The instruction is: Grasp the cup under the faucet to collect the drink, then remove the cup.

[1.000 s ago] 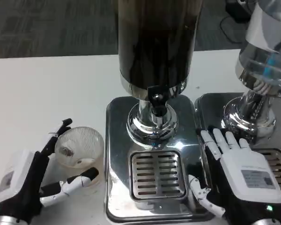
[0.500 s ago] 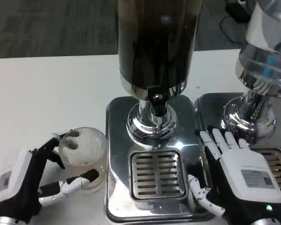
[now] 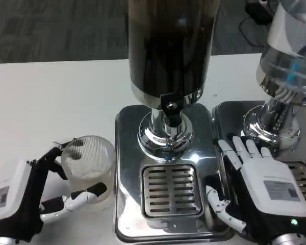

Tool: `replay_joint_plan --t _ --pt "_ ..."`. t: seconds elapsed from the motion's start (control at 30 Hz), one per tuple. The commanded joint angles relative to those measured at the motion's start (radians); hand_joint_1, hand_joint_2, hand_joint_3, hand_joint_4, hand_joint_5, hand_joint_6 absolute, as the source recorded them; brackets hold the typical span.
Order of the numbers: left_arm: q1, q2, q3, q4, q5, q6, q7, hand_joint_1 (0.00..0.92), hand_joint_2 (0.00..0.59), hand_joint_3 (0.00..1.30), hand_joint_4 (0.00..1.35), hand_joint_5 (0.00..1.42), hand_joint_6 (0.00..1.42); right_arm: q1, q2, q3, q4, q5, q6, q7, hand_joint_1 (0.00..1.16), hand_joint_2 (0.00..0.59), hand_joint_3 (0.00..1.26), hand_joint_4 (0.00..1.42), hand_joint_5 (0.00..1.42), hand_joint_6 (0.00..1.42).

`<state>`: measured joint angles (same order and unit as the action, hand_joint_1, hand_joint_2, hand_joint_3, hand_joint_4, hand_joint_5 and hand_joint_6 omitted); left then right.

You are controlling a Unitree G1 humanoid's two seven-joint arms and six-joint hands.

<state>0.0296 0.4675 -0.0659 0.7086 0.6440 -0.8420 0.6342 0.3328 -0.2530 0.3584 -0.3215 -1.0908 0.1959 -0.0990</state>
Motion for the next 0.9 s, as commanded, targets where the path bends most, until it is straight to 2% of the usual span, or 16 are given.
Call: replay_joint_plan --t 0.03,0.17,0.4,0.9 --pt "0.0 0.009 -0.007 -0.035 0.016 -0.004 0.043 0.458 0.125 0.49 0.53 0.75 0.66 -0.006 -0.01 -0.008 0.002 0.013 -0.01 -0.008 0.22 0.479 0.09 0.0 0.0 0.0" --pt "0.0 0.009 -0.008 -0.053 0.022 -0.009 0.048 0.371 0.139 0.5 0.53 0.75 0.66 -0.008 -0.009 -0.016 0.002 0.017 -0.007 -0.018 0.22 0.483 0.09 0.0 0.0 0.0" --pt "-0.017 0.007 -0.02 -0.092 0.031 -0.017 0.032 0.358 0.143 0.5 0.53 0.75 0.66 -0.009 -0.009 -0.029 -0.004 0.026 -0.005 -0.012 0.23 0.485 0.09 0.0 0.0 0.0" --pt "-0.123 -0.028 -0.136 -0.086 0.073 -0.003 0.003 0.351 0.151 0.5 0.53 0.75 0.66 0.006 -0.033 -0.073 -0.05 0.051 -0.005 0.009 0.23 0.486 0.08 0.0 0.0 0.0"
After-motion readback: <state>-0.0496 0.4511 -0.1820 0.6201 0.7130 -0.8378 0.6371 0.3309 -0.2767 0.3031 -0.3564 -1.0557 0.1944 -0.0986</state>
